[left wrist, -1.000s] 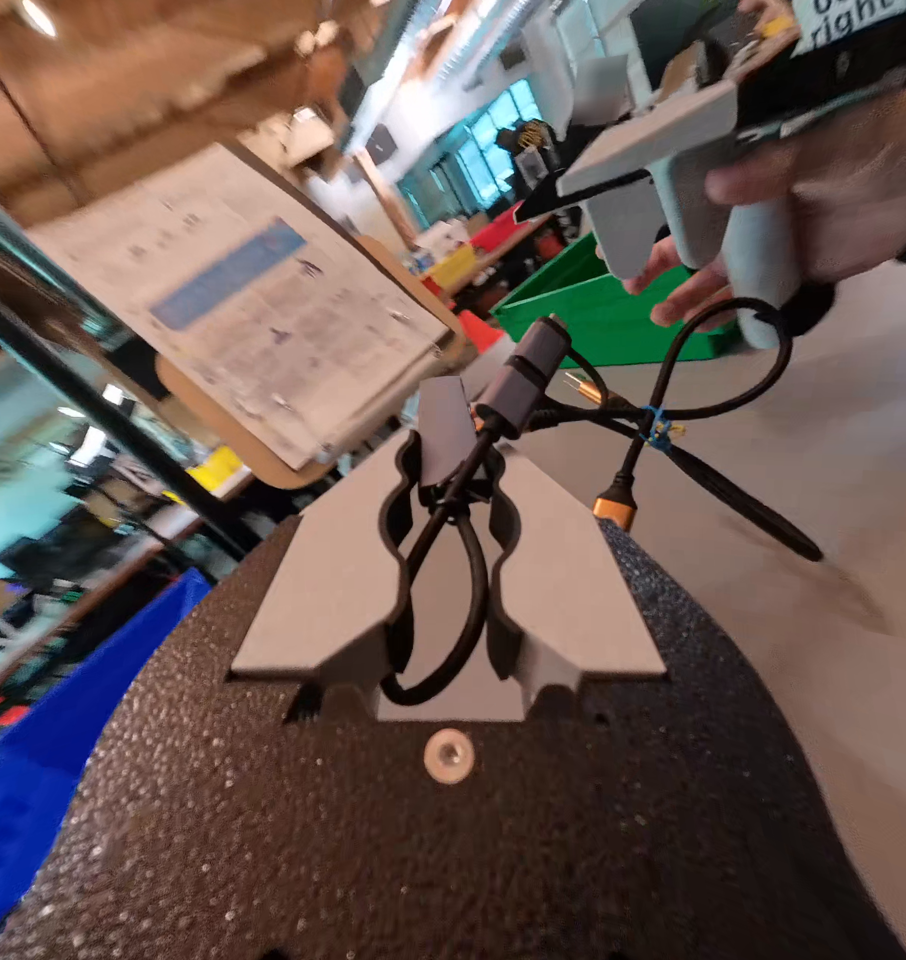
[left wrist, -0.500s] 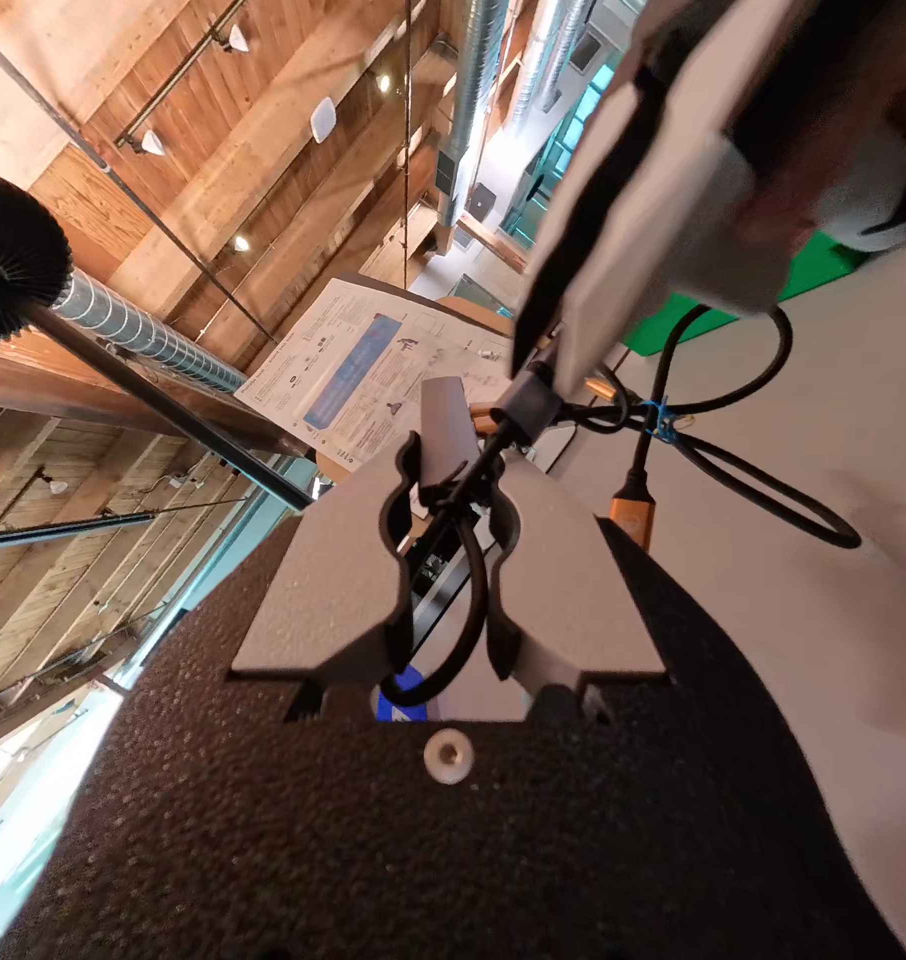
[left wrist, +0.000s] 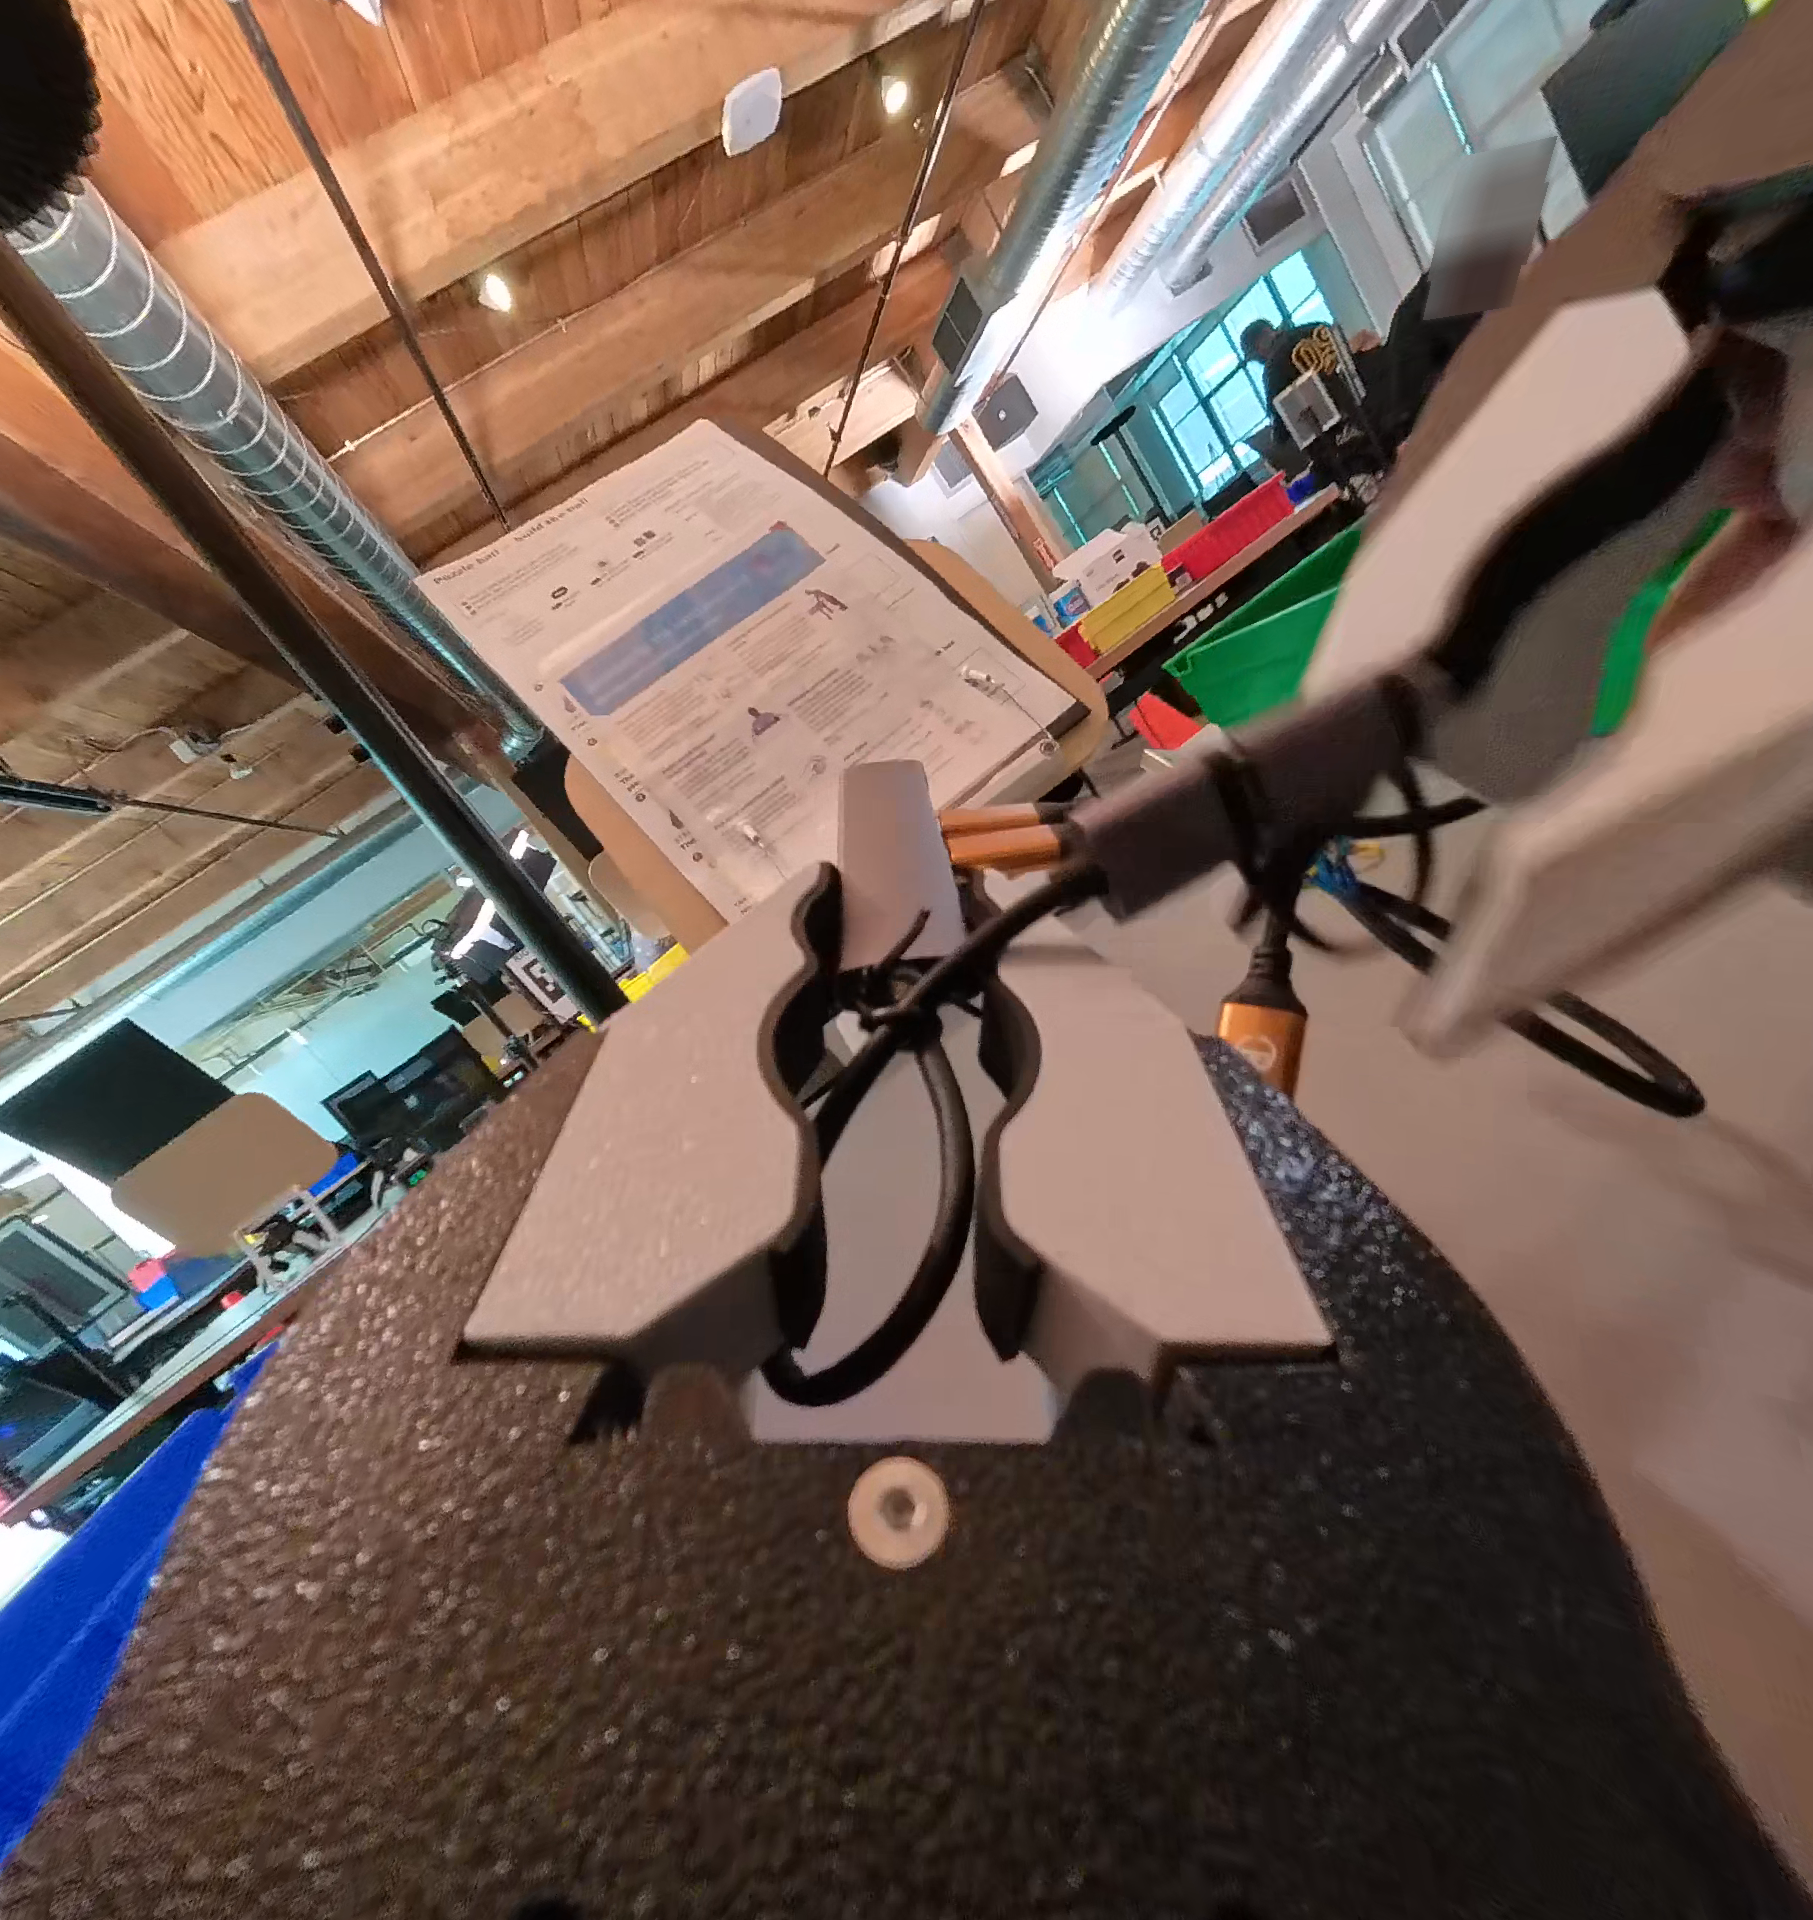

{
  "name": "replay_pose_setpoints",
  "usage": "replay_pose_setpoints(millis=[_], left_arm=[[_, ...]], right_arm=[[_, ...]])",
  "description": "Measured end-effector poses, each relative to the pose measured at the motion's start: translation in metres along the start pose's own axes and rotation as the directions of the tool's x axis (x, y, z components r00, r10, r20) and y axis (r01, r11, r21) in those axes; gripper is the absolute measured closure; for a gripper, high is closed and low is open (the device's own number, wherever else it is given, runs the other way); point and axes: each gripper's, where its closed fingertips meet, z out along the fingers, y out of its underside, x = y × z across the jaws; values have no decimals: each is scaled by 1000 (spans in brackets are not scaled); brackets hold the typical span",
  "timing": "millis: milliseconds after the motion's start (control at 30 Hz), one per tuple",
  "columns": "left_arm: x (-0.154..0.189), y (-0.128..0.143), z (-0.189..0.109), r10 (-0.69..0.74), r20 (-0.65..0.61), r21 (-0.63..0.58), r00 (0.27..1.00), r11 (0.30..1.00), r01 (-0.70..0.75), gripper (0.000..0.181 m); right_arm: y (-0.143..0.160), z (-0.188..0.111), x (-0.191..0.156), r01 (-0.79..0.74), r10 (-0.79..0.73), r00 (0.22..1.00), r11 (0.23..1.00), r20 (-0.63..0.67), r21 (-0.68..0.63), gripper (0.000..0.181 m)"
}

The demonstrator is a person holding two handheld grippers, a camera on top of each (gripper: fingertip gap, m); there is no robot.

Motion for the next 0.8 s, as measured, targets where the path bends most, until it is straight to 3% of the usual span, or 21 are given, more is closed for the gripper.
replay_pose_setpoints(millis=[33, 100, 167, 233, 300, 433, 567, 800], left_arm=[[-1, -1, -1, -5, 3, 8, 1000, 1000, 5, 159], [-1, -1, -1, 4, 7, 17, 1000, 1000, -4, 159], [1, 0, -2, 22, 5, 14, 1000, 1000, -22, 159], [0, -2, -3, 37, 15, 25, 999, 999, -37, 159], [2, -3, -4, 28, 8, 30, 1000, 999, -28, 159], [8, -5, -3, 52, -10, 34, 999, 998, -51, 159], [12, 1, 0, 77, -18, -1, 997, 997, -77, 159], [12, 1, 0, 50, -24, -2, 998, 999, -50, 159]], right_arm=[[-9, -5, 12, -5, 9, 998, 999, -68, 51, 150], [-32, -24, 43, -93, 140, 970, 969, -199, 228, 147], [-46, -51, 77, -182, 316, 902, 895, -293, 407, 157], [-49, -74, 101, -178, 399, 835, 847, -379, 500, 157], [-43, -72, 98, -169, 388, 836, 855, -389, 491, 159], [-29, -28, 64, -235, 327, 920, 902, -216, 363, 176], [-14, -5, 53, -179, 217, 952, 967, -218, 180, 181], [-8, -10, 65, -295, 355, 892, 926, -279, 235, 160]])
